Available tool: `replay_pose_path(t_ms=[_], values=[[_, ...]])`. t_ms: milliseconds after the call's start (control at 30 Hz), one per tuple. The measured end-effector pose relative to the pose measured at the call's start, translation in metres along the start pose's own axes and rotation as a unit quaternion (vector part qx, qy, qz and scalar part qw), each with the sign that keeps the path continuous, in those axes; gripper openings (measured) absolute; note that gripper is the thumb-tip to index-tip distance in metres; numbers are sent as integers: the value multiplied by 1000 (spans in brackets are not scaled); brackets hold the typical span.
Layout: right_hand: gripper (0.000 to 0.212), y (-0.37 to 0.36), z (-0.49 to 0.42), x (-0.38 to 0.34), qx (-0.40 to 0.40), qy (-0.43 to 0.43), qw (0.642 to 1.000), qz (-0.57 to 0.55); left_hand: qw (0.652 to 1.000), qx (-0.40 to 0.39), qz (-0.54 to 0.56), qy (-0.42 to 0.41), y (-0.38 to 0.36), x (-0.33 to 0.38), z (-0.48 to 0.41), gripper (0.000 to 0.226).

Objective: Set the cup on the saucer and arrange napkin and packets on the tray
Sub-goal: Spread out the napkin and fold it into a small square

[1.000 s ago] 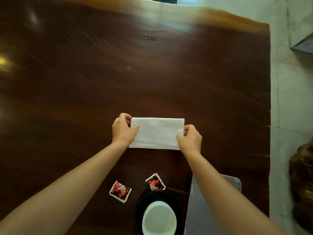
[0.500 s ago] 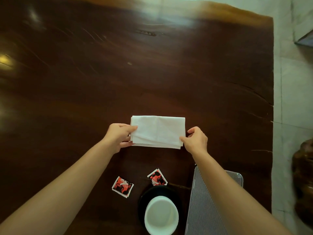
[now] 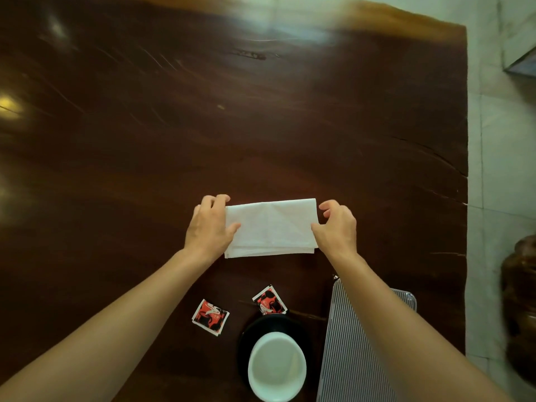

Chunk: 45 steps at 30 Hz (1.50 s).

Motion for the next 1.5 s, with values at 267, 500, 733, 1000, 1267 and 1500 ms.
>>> replay_pose_path(t_ms=[267,500,733,1000,1267,1500], values=[[32,-4,-18,-14,-13,-49,996,-72,968,72,172,169,3,-13,-16,49],[26,7,-26,-18,-43,-87,968,-231,920,100,268,268,-6,-27,-13,46],[67,-1,-34,-29,-218,-185,857,-428,894,90,330,287,-15,-33,-12,44],[79,0,-42,-50,-367,-147,765,-508,986,30,124,111,-5,-6,-22,51],[50,-2,-71,-49,-218,-247,767,-550,991,-5,-127,35,0,19,-38,48],[78,-17,-41,-27,-131,-219,853,-456,976,-196,-34,84,-18,30,-44,56]])
Point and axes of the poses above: each hand's wrist, its own z-axis away from the middle knuckle, its own y-axis out of the back of the hand, x = y × z, the point moved 7 cm from there along -z, towards the middle knuckle, and after that the axes turned 12 degrees about -y, right-handed, at the moved point
